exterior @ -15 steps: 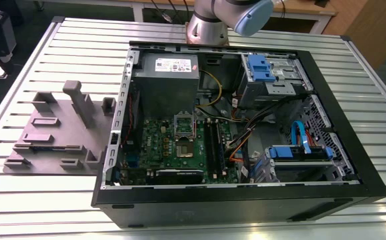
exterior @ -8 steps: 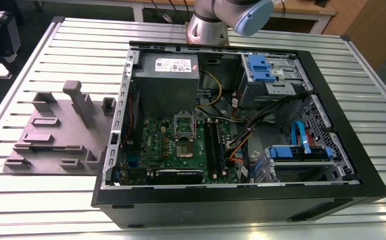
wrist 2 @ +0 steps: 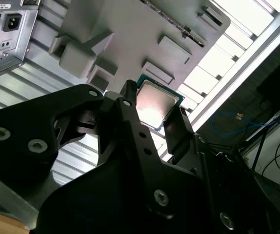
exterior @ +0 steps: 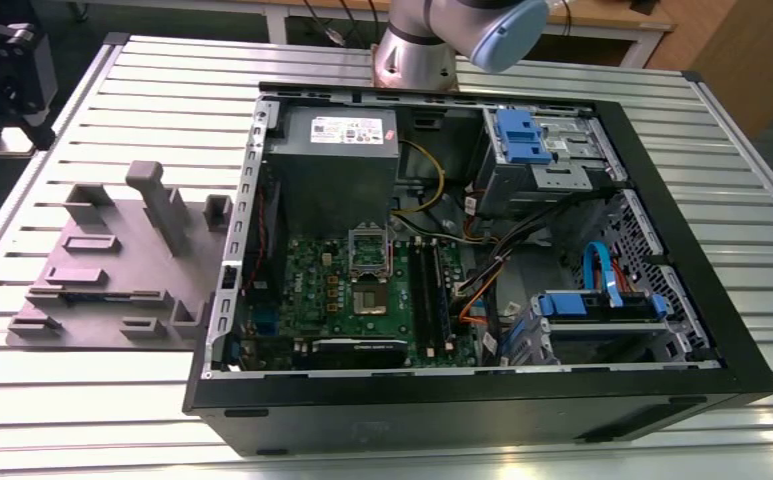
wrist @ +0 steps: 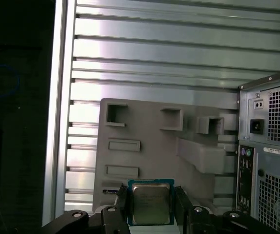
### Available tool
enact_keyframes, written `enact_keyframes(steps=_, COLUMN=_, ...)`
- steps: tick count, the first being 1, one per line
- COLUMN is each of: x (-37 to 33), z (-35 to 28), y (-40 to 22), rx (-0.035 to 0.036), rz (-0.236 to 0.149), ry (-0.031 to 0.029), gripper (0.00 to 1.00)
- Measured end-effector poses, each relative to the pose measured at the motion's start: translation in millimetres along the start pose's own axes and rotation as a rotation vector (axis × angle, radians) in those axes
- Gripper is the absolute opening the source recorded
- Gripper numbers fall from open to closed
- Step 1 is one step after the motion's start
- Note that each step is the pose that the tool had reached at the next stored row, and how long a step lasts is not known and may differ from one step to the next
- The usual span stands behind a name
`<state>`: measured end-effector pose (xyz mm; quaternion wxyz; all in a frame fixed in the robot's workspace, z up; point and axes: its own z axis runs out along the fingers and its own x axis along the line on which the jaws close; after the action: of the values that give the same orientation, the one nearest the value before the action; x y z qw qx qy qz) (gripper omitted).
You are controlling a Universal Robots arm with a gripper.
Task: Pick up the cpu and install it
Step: 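Pick up the cpu and move it towards the insertion slot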
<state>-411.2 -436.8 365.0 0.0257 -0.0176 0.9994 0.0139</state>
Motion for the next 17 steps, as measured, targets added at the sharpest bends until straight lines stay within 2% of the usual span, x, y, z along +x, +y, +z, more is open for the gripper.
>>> enact_keyframes(steps=9, x=-15.1, z=0.8, y=-0.5, rx=0.0, rz=0.0, ry=0.0001, gripper=0.47)
enact_keyframes(steps=17, x=-25.9, z=1.3, y=-0.9, rx=0.0, rz=0.0, ry=0.0, gripper=0.47)
